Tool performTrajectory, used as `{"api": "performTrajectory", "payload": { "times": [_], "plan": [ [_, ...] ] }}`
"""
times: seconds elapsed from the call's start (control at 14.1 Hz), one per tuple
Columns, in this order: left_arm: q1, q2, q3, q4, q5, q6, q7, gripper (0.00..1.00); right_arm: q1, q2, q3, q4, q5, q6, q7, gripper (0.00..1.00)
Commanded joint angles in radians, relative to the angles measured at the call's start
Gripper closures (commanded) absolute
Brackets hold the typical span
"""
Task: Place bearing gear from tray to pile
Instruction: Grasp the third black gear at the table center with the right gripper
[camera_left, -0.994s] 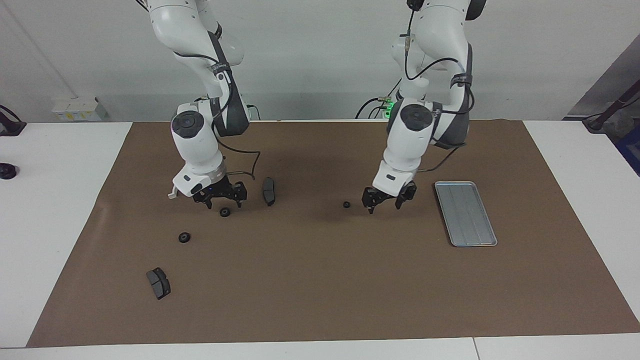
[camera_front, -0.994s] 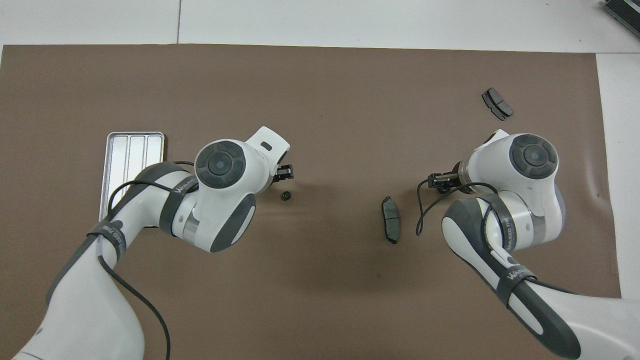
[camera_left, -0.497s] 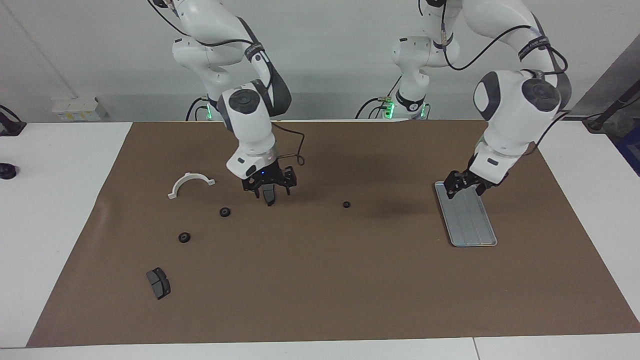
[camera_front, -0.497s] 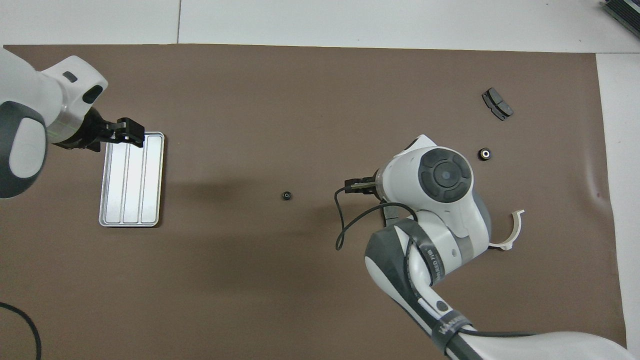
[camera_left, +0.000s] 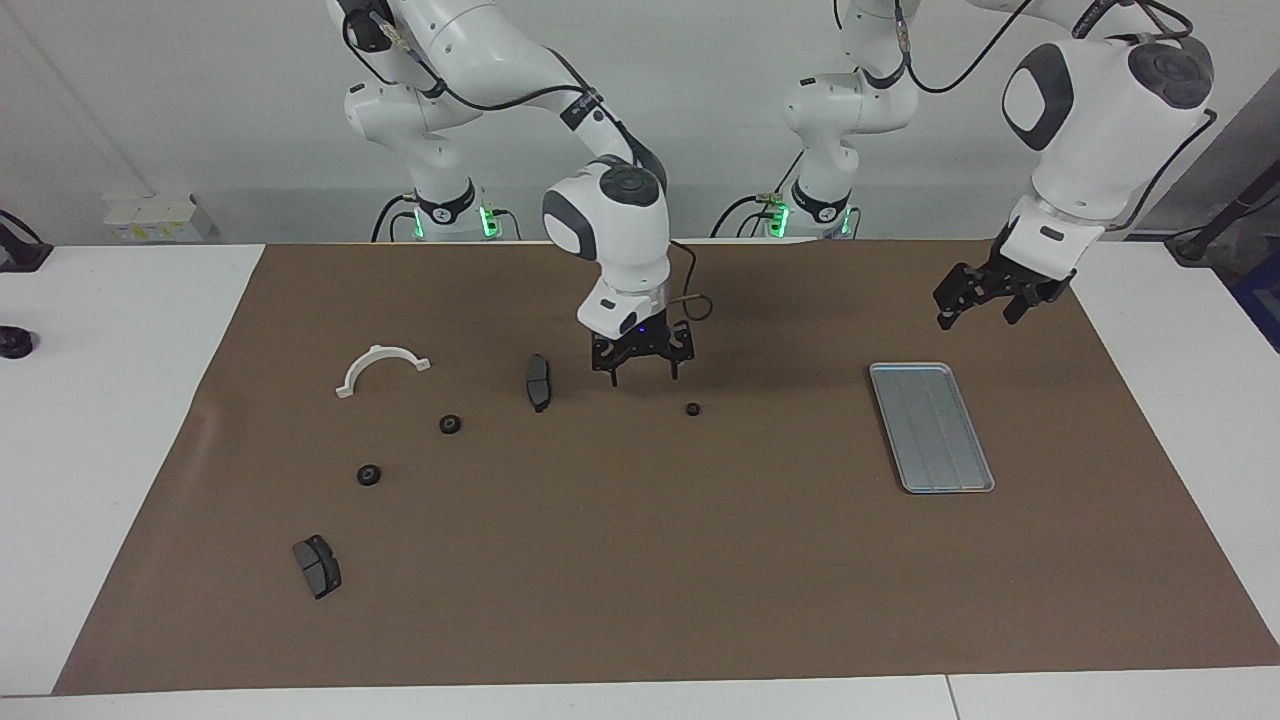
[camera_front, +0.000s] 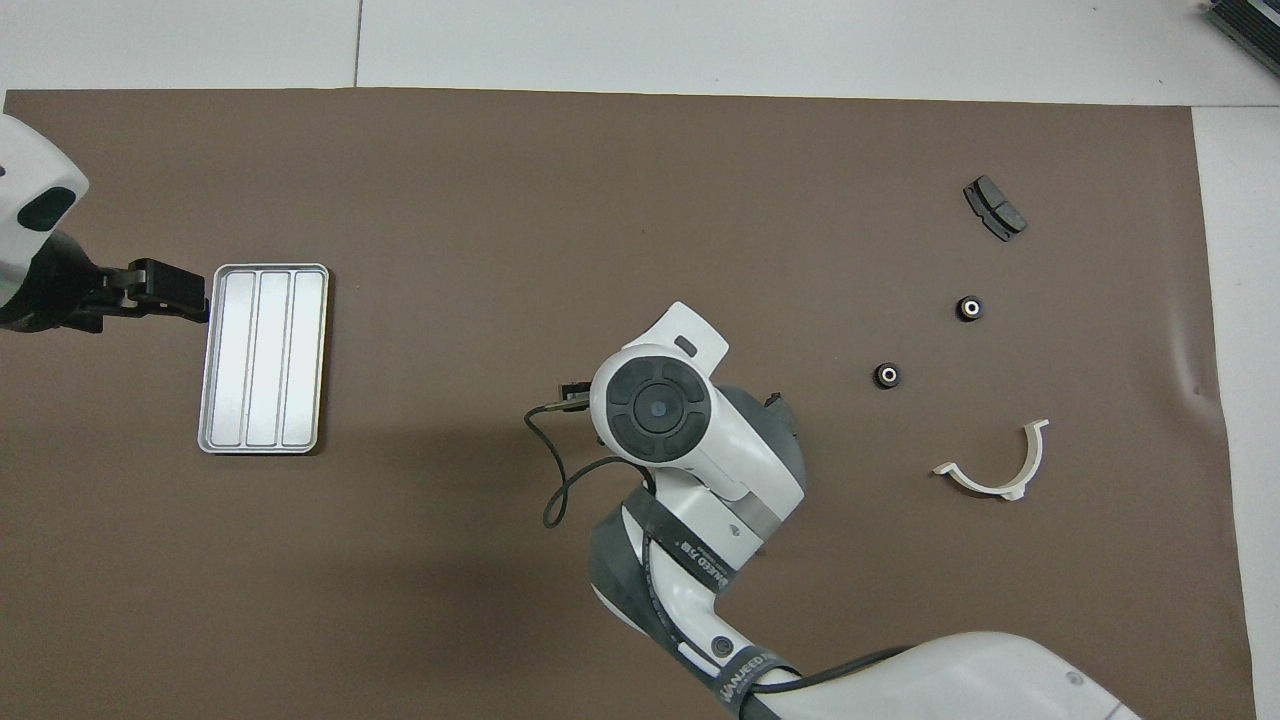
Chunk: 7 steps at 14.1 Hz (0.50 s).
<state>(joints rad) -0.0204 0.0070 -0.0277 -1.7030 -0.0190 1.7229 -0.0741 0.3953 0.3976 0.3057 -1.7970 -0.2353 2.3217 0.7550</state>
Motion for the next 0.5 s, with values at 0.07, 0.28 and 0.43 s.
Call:
{"api": "performTrajectory", "payload": {
  "times": [0.07, 0.28, 0.43],
  "plan": [
    [0.008, -0.030, -0.005, -0.027, -0.009, -0.020, 0.011, 0.00, 0.071, 0.162, 0.000, 0.203, -0.061, -0.065, 0.067, 0.00],
    [0.008, -0.035, -0.005, -0.040, -0.009, -0.013, 0.010, 0.00, 0.092, 0.205, -0.002, 0.215, -0.110, -0.044, 0.090, 0.02],
    [0.010, -0.039, -0.005, -0.053, -0.009, 0.003, 0.013, 0.00, 0.088, 0.205, 0.000, 0.202, -0.124, -0.042, 0.095, 0.21]
  ]
}}
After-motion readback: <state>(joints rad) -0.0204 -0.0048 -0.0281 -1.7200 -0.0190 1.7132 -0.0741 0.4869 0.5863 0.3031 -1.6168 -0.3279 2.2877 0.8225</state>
